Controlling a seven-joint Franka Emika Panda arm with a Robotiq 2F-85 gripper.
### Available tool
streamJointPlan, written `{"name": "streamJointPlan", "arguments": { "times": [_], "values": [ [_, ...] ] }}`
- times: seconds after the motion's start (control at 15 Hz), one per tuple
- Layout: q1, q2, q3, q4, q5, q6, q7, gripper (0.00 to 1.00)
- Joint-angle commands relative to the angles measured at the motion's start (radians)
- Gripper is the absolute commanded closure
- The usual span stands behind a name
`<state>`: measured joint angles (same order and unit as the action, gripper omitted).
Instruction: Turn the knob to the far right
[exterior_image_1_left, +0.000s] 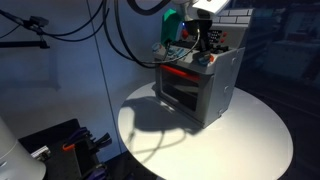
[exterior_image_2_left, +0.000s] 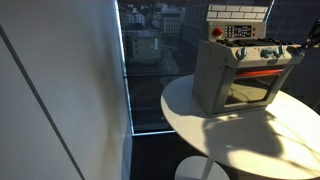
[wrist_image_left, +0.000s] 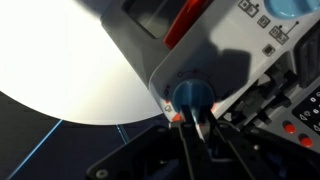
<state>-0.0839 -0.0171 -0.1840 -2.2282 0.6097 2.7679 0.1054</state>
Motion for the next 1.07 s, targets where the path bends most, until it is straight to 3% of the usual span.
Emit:
{"name": "streamJointPlan", "arguments": {
  "times": [0.0,0.4,0.8,0.93,1.0],
  "values": [
    [-0.039,-0.029,-0.001,-0.005,-0.012,-0.001,0.127,0.95],
    [-0.045,-0.036,-0.001,-0.003,0.004,-0.016,0.289,0.95],
    [-0.046,-0.038,-0.001,-0.004,-0.001,-0.02,0.334,0.94],
    [-0.047,-0.04,-0.001,-0.006,-0.003,-0.022,0.333,0.9],
    [-0.047,-0.041,-0.001,-0.008,-0.006,-0.024,0.33,0.82]
  ]
}}
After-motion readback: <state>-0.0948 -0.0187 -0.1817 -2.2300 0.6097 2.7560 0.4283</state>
